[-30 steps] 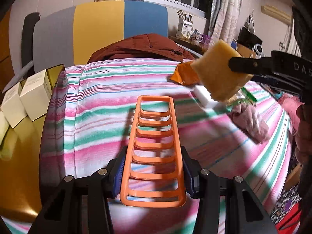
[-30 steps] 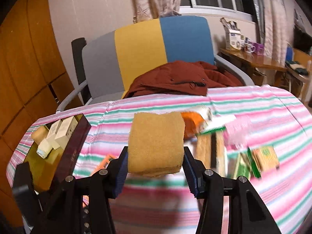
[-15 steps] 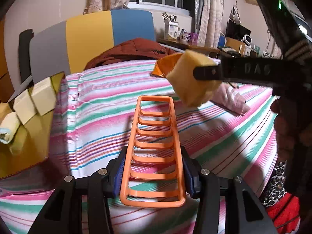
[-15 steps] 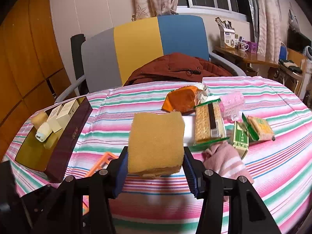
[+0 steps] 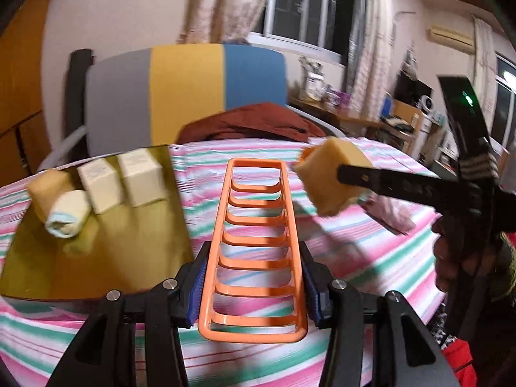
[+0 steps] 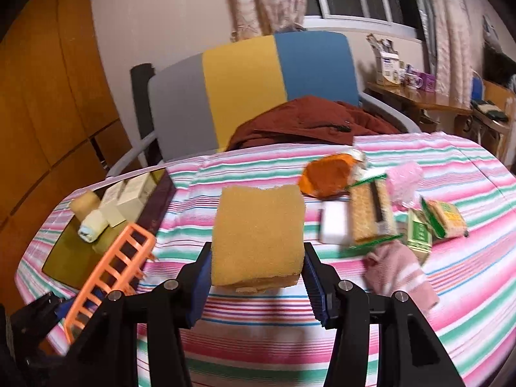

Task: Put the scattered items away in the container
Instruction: 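Carry the orange rack and yellow sponge over the gold tray with both tools, then lower rack and sponge into the gold tray and open both tools, then withdraw both tools from the tray toward the remaining items, then grasp the pink rolled sock with the right tool while the left tool grasps the cracker packet, then carry the cracker packet and pink sock toward the gold tray with both tools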

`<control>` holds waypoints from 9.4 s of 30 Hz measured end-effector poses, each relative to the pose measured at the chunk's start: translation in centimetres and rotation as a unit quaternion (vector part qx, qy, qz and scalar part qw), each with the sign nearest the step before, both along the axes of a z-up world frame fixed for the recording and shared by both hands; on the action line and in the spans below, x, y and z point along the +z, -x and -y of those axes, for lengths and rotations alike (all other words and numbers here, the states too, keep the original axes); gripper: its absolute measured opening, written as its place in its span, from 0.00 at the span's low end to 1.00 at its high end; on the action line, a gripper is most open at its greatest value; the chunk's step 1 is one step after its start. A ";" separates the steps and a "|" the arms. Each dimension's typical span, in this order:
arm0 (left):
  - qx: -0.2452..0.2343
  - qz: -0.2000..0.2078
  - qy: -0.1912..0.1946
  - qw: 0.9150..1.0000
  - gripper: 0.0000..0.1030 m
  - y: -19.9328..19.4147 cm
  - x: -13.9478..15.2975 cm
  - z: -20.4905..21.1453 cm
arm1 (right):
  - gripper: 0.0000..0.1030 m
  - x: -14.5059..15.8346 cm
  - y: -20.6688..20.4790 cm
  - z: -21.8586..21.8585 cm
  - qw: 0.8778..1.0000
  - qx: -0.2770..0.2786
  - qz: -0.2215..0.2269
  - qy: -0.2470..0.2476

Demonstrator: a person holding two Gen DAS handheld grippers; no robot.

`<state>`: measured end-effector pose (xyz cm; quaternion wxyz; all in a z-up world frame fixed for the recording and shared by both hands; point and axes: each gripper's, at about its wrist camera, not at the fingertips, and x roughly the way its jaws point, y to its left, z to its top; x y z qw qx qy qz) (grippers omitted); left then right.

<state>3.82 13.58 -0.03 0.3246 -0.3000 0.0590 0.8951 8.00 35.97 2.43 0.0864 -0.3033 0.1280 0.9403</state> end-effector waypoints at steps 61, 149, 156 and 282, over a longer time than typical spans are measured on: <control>0.146 0.164 0.000 0.976 0.60 15.9 -3.7 7.6 | 0.68 -1.9 14.5 14.8 0.986 0.159 0.045 -0.024; -0.104 0.039 0.070 0.991 0.76 -2.3 -6.8 -10.4 | 0.33 -7.3 -5.4 -11.1 0.992 -0.117 0.035 0.002; -0.116 0.077 0.048 0.989 0.76 -0.9 -4.8 -11.8 | 0.33 -7.7 -5.7 -11.6 0.992 -0.124 0.019 0.012; -0.073 0.055 -0.025 0.995 0.47 -1.5 -1.5 -1.2 | 0.28 -5.9 -3.5 1.3 0.999 -0.006 0.048 -0.015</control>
